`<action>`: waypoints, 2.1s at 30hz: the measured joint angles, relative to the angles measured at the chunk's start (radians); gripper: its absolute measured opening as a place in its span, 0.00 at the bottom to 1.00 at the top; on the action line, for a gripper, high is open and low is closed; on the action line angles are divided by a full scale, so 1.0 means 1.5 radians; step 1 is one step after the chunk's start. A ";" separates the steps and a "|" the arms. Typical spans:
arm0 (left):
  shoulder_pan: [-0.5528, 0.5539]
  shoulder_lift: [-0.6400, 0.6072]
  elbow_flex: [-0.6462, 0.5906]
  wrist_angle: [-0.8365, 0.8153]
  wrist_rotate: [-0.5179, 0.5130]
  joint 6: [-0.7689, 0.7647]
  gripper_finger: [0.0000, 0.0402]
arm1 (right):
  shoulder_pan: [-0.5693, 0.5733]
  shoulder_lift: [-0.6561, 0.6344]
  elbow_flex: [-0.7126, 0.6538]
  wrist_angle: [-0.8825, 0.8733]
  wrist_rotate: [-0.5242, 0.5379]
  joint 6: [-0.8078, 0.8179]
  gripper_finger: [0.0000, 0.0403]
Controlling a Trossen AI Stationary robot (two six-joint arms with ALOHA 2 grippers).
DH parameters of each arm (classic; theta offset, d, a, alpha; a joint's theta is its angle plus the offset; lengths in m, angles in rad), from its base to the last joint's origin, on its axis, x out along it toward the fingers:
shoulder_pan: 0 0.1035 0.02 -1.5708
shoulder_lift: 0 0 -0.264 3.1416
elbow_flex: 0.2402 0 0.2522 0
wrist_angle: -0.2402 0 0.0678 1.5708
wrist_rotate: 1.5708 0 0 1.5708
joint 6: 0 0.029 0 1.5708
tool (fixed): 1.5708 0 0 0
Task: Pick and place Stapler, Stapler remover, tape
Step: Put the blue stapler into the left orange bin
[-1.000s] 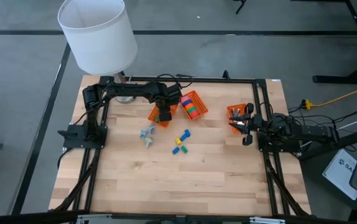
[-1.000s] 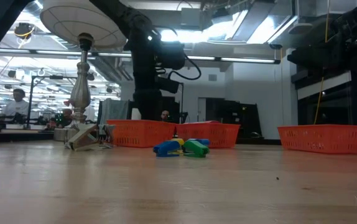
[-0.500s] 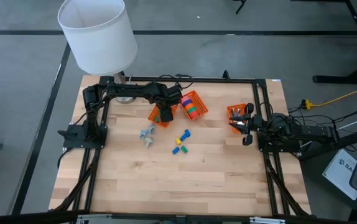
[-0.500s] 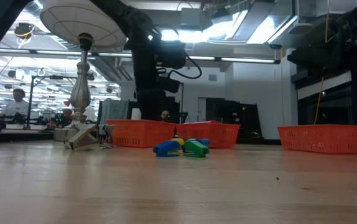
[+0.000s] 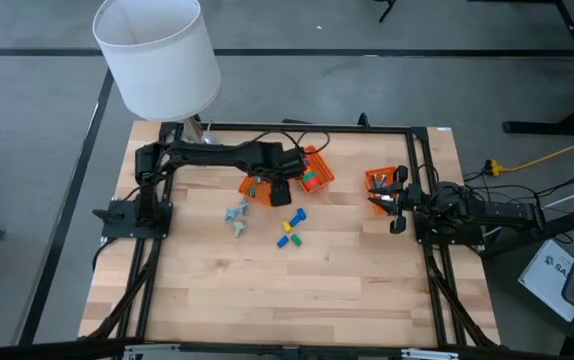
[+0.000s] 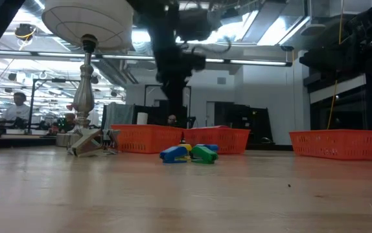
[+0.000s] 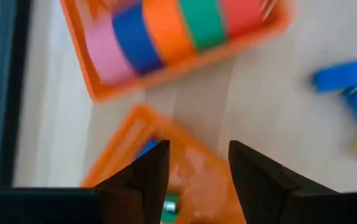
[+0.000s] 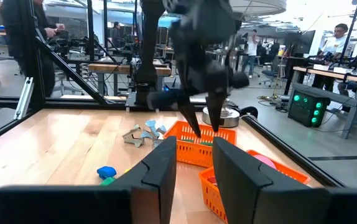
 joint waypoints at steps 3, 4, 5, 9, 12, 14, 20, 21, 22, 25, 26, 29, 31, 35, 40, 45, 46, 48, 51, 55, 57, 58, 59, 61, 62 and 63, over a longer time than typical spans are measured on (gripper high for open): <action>-0.022 0.000 0.036 0.001 0.004 0.000 0.40 | 0.000 0.000 0.000 0.000 0.000 0.000 0.27; -0.029 0.000 0.044 0.004 0.007 0.000 0.40 | 0.000 0.000 0.000 0.000 0.000 0.000 0.27; -0.036 0.000 0.050 0.010 0.011 0.001 0.40 | 0.000 0.000 0.000 0.000 0.000 0.000 0.27; -0.061 0.000 0.051 0.043 0.048 -0.049 0.40 | 0.000 0.000 0.000 0.000 0.000 0.000 0.27; -0.075 0.003 0.051 0.065 0.092 -0.132 0.40 | 0.000 0.000 0.000 0.000 0.000 0.000 0.27; -0.084 0.005 0.051 0.082 0.098 -0.186 0.40 | 0.000 0.000 0.000 0.000 0.000 0.000 0.27; -0.105 0.005 0.048 0.089 0.088 -0.361 0.41 | 0.000 0.000 0.000 0.000 0.000 0.000 0.27; -0.109 0.005 0.044 0.090 0.087 -0.378 0.42 | 0.000 0.000 0.000 0.000 0.000 0.000 0.27; -0.113 0.005 0.037 0.090 0.083 -0.394 0.42 | 0.000 0.000 0.000 0.000 0.000 0.000 0.27; -0.128 0.005 0.015 0.089 0.062 -0.441 0.44 | 0.000 0.000 0.000 0.000 0.000 0.000 0.27; -0.132 0.005 0.007 0.089 0.053 -0.456 0.45 | 0.000 0.000 0.000 0.000 0.000 0.000 0.27; -0.144 0.005 -0.016 0.097 0.038 -0.497 0.49 | 0.000 0.000 0.000 0.000 0.000 0.000 0.27; -0.147 0.005 -0.032 0.116 0.037 -0.516 0.51 | 0.000 0.000 0.000 0.000 0.000 0.000 0.27; -0.155 0.007 -0.048 0.136 0.034 -0.537 0.56 | 0.000 0.000 0.000 0.000 0.000 0.000 0.27; -0.162 0.039 -0.052 0.150 0.031 -0.541 0.59 | 0.000 0.000 0.000 0.000 0.000 0.000 0.27; -0.163 0.082 -0.052 0.149 0.042 -0.540 0.60 | 0.000 0.000 0.000 0.000 0.000 0.000 0.27; -0.162 0.089 -0.052 0.148 0.042 -0.538 0.60 | 0.000 0.000 0.000 0.000 0.000 0.000 0.27; -0.160 0.100 -0.052 0.151 0.042 -0.529 0.60 | 0.000 0.000 0.000 0.000 0.000 0.000 0.27; -0.156 0.112 -0.052 0.161 0.051 -0.519 0.60 | 0.000 0.000 0.000 0.000 0.000 0.000 0.27; -0.156 0.118 -0.052 0.173 0.052 -0.515 0.60 | 0.000 0.000 0.000 0.000 0.000 0.000 0.27; -0.157 0.120 -0.052 0.176 0.044 -0.509 0.60 | 0.000 0.000 0.000 0.000 0.000 0.000 0.27; -0.157 0.121 -0.052 0.176 0.042 -0.505 0.60 | 0.000 0.000 0.000 0.000 0.000 0.000 0.27; -0.157 0.121 -0.052 0.176 0.042 -0.503 0.60 | 0.000 0.000 0.000 0.000 0.000 0.000 0.27; -0.157 0.121 -0.052 0.176 0.042 -0.503 0.59 | 0.000 0.000 0.000 0.000 0.000 0.000 0.27; -0.157 0.121 -0.052 0.176 0.042 -0.503 0.58 | 0.000 0.000 0.000 0.000 0.000 0.000 0.27; -0.156 0.121 -0.052 0.175 0.041 -0.503 0.56 | 0.000 0.000 0.000 0.000 0.000 0.000 0.27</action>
